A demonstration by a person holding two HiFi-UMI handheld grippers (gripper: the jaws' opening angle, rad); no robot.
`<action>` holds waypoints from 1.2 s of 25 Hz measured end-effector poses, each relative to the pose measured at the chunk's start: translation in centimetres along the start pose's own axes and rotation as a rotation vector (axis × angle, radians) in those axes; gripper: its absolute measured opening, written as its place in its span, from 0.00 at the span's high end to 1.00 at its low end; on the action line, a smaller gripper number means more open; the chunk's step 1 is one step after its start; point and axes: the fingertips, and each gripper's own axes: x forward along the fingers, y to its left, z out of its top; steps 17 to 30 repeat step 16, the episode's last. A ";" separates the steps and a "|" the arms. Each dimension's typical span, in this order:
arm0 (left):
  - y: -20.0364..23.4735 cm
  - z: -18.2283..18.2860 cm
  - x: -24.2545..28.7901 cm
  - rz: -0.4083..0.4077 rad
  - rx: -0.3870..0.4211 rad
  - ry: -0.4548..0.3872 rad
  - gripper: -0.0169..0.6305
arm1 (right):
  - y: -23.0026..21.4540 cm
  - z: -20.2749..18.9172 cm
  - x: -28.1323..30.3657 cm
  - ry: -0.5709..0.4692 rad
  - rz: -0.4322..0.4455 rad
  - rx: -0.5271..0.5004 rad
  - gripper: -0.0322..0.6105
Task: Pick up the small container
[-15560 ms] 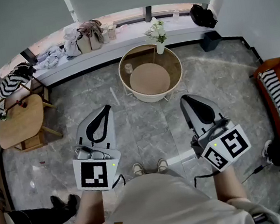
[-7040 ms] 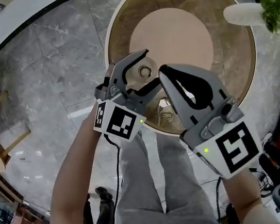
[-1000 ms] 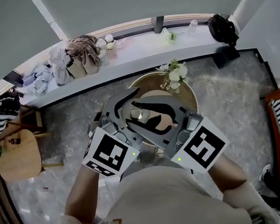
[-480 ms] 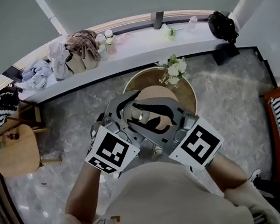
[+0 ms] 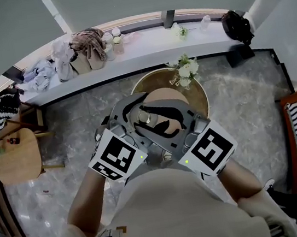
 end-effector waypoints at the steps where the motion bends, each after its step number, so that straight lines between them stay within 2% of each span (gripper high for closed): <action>1: 0.1 0.0 0.0 0.001 -0.001 0.003 0.46 | 0.0 0.0 0.0 0.000 0.001 0.000 0.74; 11: 0.2 0.1 0.0 -0.001 0.017 0.002 0.46 | -0.1 0.1 0.1 -0.004 -0.003 -0.011 0.74; 30: 0.3 0.1 -0.3 0.014 -0.001 0.006 0.46 | 0.1 0.0 0.1 -0.004 0.003 -0.014 0.74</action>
